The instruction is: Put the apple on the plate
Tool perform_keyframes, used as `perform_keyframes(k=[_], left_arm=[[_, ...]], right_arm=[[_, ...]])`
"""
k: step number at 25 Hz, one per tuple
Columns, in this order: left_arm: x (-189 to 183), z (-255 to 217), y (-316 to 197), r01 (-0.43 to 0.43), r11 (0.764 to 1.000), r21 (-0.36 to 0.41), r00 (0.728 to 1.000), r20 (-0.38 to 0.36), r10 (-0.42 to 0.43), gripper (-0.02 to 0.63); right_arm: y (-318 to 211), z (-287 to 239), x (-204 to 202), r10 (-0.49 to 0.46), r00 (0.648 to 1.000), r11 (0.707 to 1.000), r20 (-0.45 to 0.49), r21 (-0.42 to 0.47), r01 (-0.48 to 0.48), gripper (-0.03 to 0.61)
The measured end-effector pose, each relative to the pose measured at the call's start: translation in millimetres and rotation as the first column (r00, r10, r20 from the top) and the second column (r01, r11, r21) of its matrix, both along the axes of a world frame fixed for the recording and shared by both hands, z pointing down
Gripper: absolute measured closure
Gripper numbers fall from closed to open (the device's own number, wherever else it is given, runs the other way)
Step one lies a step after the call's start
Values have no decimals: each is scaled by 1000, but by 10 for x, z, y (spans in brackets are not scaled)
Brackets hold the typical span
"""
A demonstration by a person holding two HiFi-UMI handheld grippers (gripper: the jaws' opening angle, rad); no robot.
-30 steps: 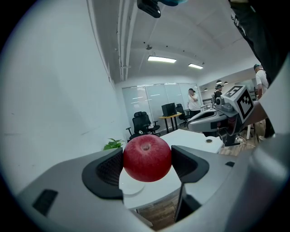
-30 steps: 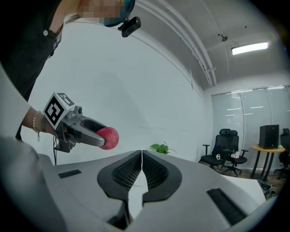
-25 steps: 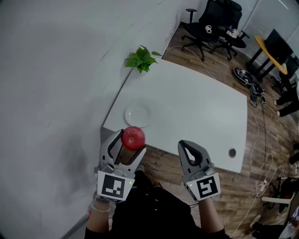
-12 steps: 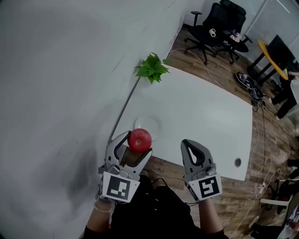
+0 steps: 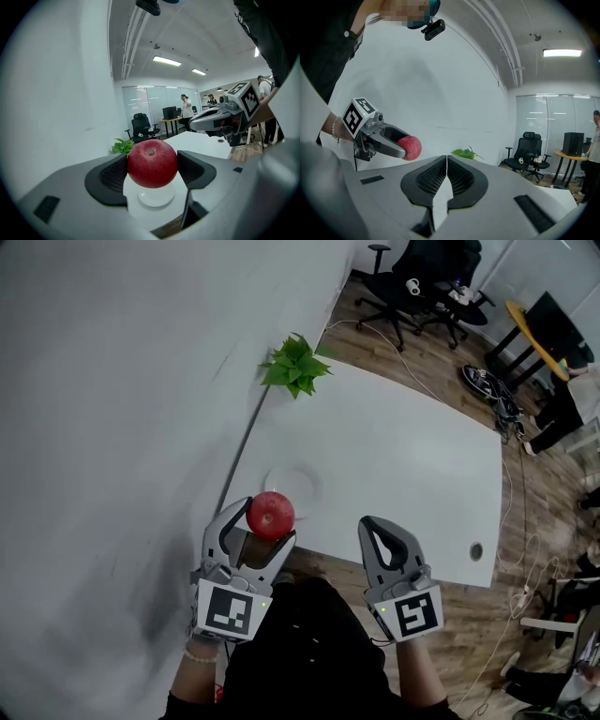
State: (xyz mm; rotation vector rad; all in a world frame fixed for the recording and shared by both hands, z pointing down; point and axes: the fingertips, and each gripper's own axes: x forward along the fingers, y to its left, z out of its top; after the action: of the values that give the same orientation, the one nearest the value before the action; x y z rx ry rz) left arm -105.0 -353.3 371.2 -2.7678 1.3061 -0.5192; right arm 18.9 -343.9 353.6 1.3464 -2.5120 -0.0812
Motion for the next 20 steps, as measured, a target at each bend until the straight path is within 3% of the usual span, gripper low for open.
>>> perform_keyframes(k=[14, 20], left_arm=[[243, 105, -206, 26, 999, -34, 1000, -6, -26, 267], [318, 195, -259, -11, 1000, -21, 999, 33, 11, 267]], right_arm=[[-158, 76, 283, 4, 1000, 1000, -5, -24, -4, 537], [-160, 62, 341, 4, 1000, 1000, 0, -30, -4, 537]])
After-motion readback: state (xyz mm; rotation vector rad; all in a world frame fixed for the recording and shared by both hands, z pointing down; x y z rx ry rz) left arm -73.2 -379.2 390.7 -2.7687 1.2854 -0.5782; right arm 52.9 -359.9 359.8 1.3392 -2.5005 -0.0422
